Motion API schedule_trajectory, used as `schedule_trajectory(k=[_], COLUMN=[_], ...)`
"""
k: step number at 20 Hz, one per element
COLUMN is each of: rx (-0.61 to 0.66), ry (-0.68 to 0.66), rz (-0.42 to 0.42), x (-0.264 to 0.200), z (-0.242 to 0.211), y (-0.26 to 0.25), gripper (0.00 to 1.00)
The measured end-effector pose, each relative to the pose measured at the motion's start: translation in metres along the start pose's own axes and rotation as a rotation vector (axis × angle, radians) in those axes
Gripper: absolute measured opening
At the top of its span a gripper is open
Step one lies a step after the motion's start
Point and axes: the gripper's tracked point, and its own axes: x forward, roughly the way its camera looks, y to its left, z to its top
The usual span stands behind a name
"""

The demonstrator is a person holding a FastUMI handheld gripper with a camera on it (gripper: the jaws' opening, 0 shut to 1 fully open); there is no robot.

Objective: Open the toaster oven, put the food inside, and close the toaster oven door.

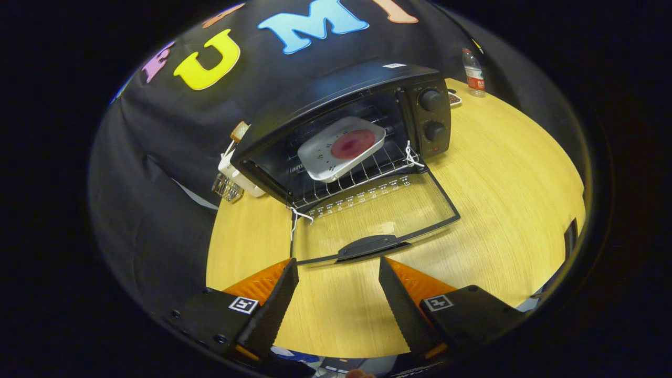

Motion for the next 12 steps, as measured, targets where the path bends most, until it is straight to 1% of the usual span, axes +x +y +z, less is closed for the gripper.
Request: schedule_trajectory(k=[3, 8, 12], rx=[-0.105, -0.215, -0.292], ry=[0.022, 0.082, 0.127], rz=[-0.037, -0.122, -0.16], x=[0.006, 0.03, 0.048], z=[-0.009, -0.021, -0.03], y=[-0.01, -0.032, -0.048], gripper=[0.98, 0.98, 0.98])
